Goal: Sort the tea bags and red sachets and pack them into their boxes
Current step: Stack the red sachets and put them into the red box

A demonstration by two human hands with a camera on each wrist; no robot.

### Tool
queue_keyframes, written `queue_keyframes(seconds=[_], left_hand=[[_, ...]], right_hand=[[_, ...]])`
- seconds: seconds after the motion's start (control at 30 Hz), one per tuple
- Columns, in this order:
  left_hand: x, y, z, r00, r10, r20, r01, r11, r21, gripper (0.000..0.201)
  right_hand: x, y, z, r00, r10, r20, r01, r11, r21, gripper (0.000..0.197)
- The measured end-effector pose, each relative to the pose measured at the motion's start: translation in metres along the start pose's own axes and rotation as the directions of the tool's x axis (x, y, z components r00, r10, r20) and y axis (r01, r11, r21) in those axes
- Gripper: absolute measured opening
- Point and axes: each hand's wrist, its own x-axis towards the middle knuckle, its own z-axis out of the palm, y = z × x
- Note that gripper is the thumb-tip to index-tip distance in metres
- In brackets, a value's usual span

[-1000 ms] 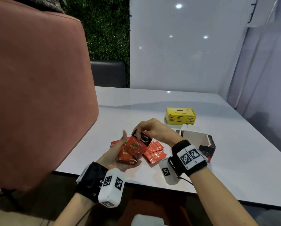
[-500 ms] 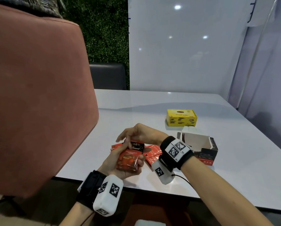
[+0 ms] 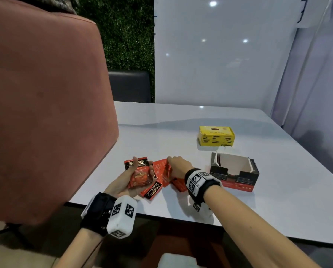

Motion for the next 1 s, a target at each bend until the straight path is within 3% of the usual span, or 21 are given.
queue_keyframes(seconds=[0.13,0.23,0.33,0.4,0.47,0.53,0.67,0.73,0.83,0.9,0.93,1.0], left_hand=[[0.003,0.004,-0.001,0.998,-0.049,0.027,0.049,0.999,-0.005,0.077],[0.009,0.004,-0.001,0.996,-0.091,-0.025,0.09,0.995,-0.032,0.082],[0.015,-0.004,0.01,0.978,-0.133,-0.159,0.107,0.981,-0.16,0.084],[0.022,-0.011,0.017,0.962,-0.111,-0.249,0.07,0.983,-0.169,0.087],[0.027,-0.017,0.027,0.964,-0.041,-0.261,0.015,0.995,-0.101,0.089],[0.028,-0.018,0.034,0.973,0.003,-0.232,-0.016,0.999,-0.05,0.089],[0.027,-0.012,0.034,0.976,0.013,-0.218,0.013,0.993,0.115,0.093],[0.029,-0.012,0.033,0.978,0.017,-0.207,0.021,0.983,0.181,0.087],[0.025,-0.019,0.04,0.993,-0.005,-0.119,0.043,0.946,0.32,0.074],[0.024,-0.021,0.047,0.999,-0.035,0.036,0.012,0.864,0.504,0.084],[0.026,-0.022,0.052,0.992,-0.068,0.104,-0.012,0.781,0.625,0.09],[0.032,-0.025,0.067,0.977,-0.124,0.172,-0.053,0.64,0.766,0.113]], right_hand=[[0.002,0.008,-0.011,0.983,0.09,-0.161,-0.037,0.952,0.304,0.028],[-0.01,0.012,-0.033,0.922,0.147,-0.357,0.012,0.914,0.406,0.018],[-0.036,0.0,-0.046,0.828,0.079,-0.556,0.213,0.872,0.441,0.011],[-0.053,-0.012,-0.043,0.781,-0.068,-0.621,0.31,0.905,0.291,0.012],[-0.066,-0.023,-0.031,0.772,-0.239,-0.589,0.355,0.931,0.087,0.017],[-0.076,-0.028,-0.02,0.783,-0.33,-0.528,0.379,0.925,-0.016,0.017],[-0.091,-0.027,-0.021,0.789,-0.381,-0.482,0.447,0.894,0.024,0.026],[-0.094,-0.029,-0.023,0.816,-0.395,-0.422,0.448,0.894,0.029,0.027],[-0.096,-0.02,-0.036,0.869,-0.291,-0.4,0.389,0.902,0.189,0.023],[-0.095,-0.005,-0.049,0.868,-0.216,-0.447,0.391,0.853,0.347,0.026],[-0.096,0.004,-0.058,0.884,-0.226,-0.409,0.39,0.84,0.378,0.039],[-0.1,0.017,-0.074,0.935,-0.284,-0.21,0.345,0.862,0.372,0.058]])
